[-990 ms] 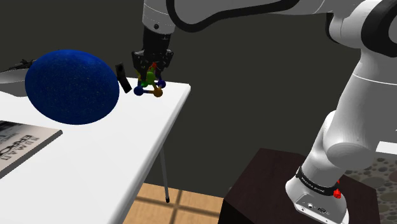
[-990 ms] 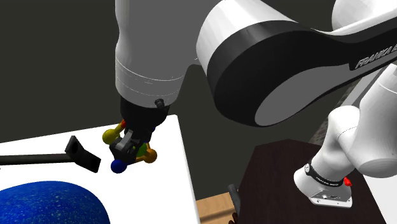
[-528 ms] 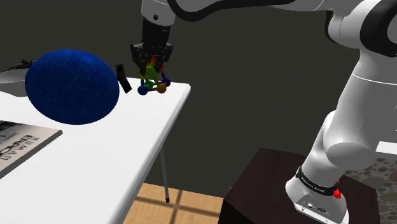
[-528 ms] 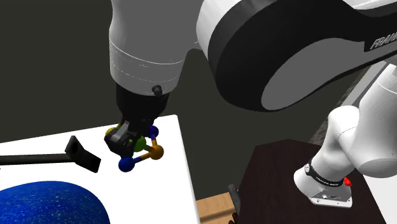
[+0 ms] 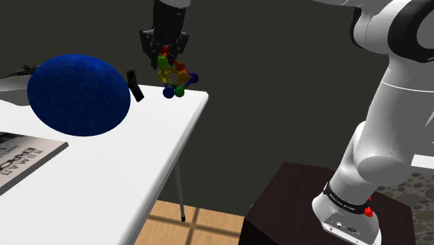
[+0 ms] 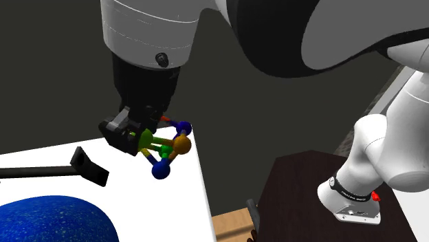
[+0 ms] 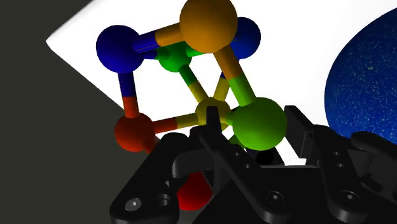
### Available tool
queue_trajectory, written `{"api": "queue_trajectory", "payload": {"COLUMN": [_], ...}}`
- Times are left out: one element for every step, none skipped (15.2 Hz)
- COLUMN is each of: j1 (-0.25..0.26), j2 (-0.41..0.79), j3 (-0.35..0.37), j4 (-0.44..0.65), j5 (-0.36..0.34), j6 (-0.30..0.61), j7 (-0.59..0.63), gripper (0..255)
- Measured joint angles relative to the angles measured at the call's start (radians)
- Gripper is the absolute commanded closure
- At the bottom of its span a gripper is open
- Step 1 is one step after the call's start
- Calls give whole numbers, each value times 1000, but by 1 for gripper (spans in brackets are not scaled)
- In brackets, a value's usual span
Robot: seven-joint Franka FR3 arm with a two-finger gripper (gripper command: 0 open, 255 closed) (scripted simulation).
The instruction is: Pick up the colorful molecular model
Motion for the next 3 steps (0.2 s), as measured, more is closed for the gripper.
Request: {"api": "queue_trajectory", "payload": {"j1": [3,4,5], "j2": [10,14,17], "j3": [1,2,2], "j4": [27,44,57], "j5": [-5,-6,-8], "j6": [-18,-31,-42], "j7": [1,0,0], "gripper": [255,255,255]}}
